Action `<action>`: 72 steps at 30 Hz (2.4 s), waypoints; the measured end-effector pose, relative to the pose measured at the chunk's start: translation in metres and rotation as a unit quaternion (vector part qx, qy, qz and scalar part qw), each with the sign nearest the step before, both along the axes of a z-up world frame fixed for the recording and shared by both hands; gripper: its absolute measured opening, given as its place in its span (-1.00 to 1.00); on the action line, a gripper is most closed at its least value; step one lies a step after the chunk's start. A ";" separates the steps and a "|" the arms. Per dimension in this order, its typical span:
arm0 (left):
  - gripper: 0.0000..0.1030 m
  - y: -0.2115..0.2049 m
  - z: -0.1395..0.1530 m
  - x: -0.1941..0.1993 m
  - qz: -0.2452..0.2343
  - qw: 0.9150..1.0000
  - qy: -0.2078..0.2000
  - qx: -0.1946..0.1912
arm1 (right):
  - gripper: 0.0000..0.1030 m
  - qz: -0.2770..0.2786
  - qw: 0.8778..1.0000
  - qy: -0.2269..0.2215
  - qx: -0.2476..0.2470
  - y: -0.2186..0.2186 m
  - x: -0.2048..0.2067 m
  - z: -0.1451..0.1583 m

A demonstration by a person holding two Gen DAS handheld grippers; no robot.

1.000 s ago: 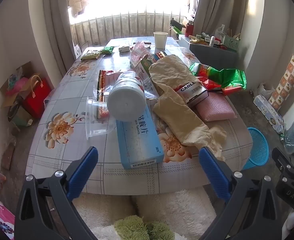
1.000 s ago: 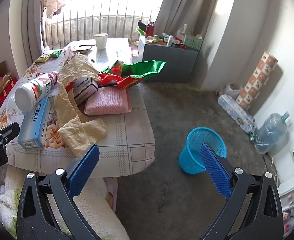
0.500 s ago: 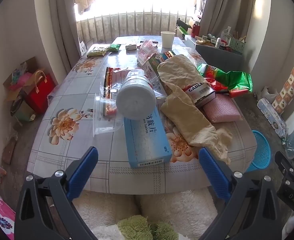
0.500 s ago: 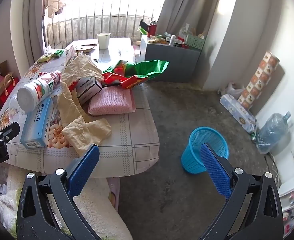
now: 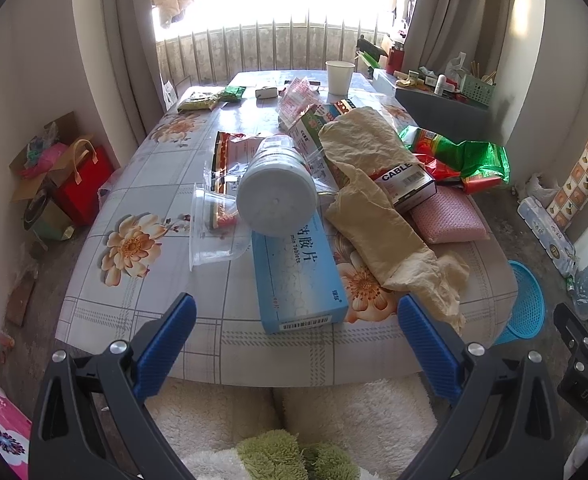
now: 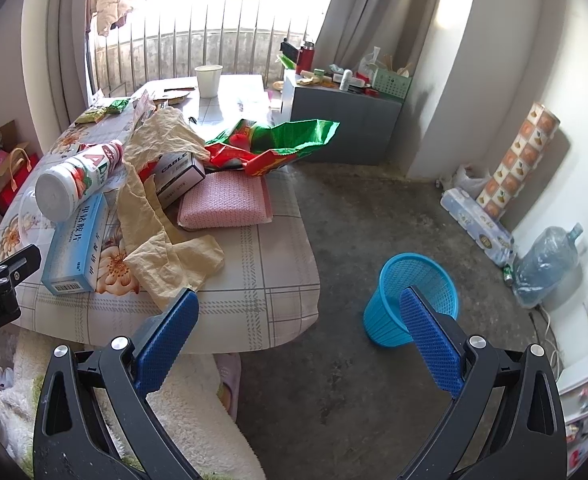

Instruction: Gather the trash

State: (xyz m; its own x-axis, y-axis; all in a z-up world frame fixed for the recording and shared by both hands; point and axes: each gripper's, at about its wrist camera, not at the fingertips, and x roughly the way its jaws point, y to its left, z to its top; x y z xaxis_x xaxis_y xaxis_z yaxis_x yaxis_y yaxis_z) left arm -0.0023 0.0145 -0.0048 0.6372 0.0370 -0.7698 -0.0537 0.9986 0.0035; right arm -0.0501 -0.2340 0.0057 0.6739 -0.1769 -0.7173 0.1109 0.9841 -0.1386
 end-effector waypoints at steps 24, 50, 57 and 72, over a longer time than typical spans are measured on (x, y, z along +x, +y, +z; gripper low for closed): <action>0.92 0.006 -0.009 0.008 -0.005 1.000 0.012 0.000 | 0.87 -0.002 1.000 0.017 -0.026 0.002 0.006 -0.005; 0.92 0.010 -0.008 0.010 -0.001 1.000 0.011 0.001 | 0.87 0.001 0.999 0.013 -0.031 0.009 0.008 0.001; 0.92 0.010 -0.008 0.006 -0.002 1.000 0.013 0.000 | 0.87 0.001 0.999 0.013 -0.030 0.009 0.008 0.001; 0.92 0.033 -0.010 0.004 -0.009 1.000 0.000 -0.021 | 0.87 0.025 0.999 -0.014 0.017 0.020 0.011 0.007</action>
